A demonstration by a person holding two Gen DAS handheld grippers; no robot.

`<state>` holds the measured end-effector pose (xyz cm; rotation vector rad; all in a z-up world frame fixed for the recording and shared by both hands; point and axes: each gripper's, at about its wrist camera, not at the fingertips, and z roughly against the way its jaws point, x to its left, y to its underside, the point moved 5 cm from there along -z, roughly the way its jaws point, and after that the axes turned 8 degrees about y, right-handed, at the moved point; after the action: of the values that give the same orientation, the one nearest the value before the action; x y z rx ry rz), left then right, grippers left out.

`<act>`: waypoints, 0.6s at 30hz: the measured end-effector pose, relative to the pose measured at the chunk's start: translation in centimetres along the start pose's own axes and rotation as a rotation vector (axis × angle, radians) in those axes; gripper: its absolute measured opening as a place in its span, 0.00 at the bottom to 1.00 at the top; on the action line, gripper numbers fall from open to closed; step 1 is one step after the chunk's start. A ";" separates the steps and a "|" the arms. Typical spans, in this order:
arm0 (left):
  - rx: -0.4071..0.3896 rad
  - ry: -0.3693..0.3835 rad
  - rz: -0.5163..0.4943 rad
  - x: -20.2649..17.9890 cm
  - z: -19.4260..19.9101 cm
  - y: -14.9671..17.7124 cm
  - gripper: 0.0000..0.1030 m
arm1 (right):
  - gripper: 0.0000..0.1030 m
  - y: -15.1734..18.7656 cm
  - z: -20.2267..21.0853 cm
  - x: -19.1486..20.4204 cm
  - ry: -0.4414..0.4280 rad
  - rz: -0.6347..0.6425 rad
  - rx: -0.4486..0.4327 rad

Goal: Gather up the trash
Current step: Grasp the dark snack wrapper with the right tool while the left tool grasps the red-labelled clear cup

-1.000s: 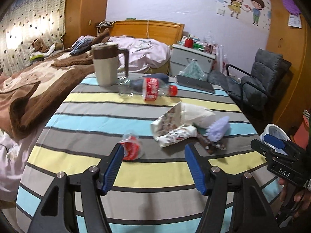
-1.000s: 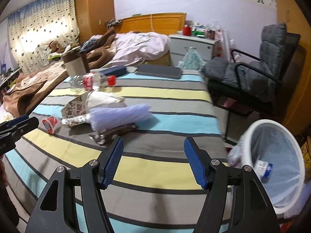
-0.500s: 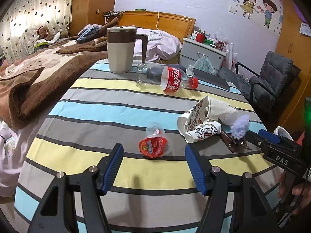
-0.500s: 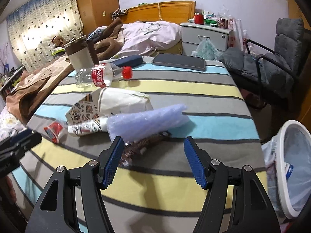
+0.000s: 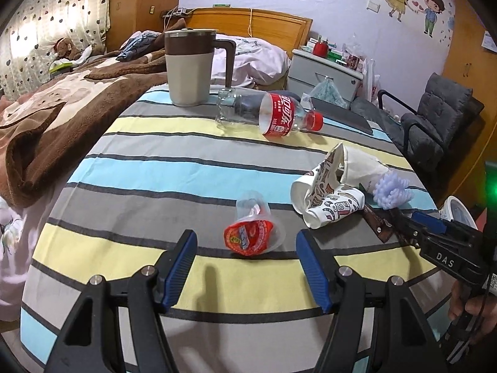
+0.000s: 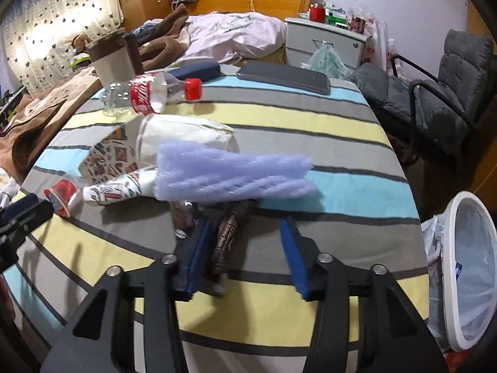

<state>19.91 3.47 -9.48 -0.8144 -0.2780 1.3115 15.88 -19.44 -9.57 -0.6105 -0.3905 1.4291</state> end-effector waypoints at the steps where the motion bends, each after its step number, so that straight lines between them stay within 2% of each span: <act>1: 0.003 0.001 -0.002 0.0 -0.1 -0.1 0.66 | 0.37 0.0 0.0 -0.2 -0.002 -0.006 0.002; 6: 0.005 -0.003 -0.017 -0.4 -0.4 -0.4 0.66 | 0.22 0.8 -0.2 -1.4 -0.006 -0.027 0.016; 18: 0.033 0.018 -0.025 -0.8 -1.9 -0.9 0.66 | 0.20 1.2 0.4 -1.8 -0.057 -0.022 0.004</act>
<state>21.54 1.96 -10.02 -0.7922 -0.2507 1.2821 14.54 -21.09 -9.81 -0.5618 -0.4374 1.4286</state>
